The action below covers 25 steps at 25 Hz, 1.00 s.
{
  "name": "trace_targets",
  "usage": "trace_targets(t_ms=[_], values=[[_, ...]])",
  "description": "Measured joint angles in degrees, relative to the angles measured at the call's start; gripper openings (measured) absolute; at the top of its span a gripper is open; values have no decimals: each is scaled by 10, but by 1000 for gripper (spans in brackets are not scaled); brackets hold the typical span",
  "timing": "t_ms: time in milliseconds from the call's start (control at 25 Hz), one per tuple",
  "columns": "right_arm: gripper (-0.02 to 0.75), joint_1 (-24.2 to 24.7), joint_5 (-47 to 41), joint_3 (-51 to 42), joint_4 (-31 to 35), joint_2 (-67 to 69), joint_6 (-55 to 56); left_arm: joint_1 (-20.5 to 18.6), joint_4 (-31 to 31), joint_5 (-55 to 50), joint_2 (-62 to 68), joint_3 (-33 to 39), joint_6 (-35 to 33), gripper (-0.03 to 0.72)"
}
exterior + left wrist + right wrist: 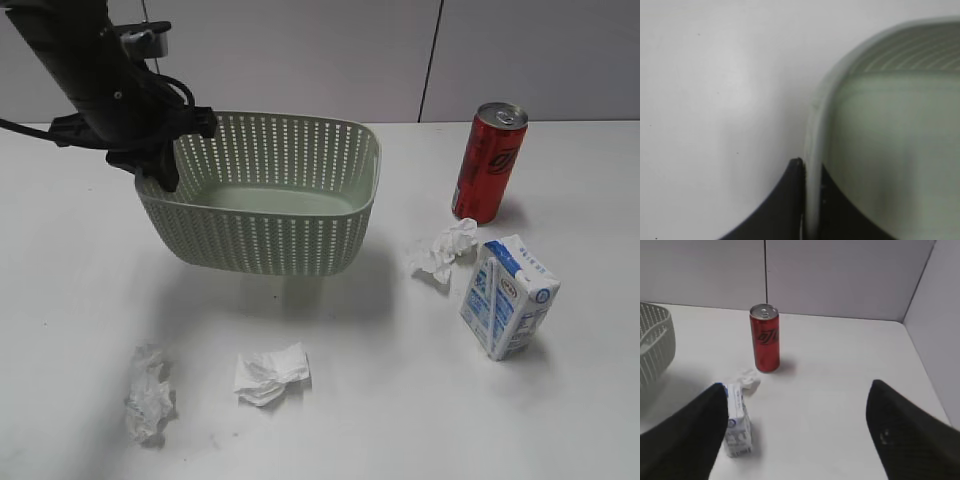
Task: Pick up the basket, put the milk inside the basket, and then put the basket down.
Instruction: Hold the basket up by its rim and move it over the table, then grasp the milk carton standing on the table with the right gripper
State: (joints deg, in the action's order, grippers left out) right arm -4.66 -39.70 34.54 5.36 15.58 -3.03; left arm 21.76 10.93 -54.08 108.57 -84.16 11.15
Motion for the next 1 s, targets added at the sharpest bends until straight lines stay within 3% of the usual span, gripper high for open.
trace_targets(t_ms=[120,320,480,720,1000], values=[[662,0,36,23,53,98,-49,0,0,0,0,0,0,-15],[663,-7,6,109,151,306,-182,0,-1,0,0,0,0,-15],[663,-50,-48,185,137,450,-189,0,-1,0,0,0,0,-15],[663,-139,-101,256,33,637,-92,0,1,-3,0,0,0,-15],[658,-163,-76,268,17,778,-41,0,3,-3,0,0,0,-15]])
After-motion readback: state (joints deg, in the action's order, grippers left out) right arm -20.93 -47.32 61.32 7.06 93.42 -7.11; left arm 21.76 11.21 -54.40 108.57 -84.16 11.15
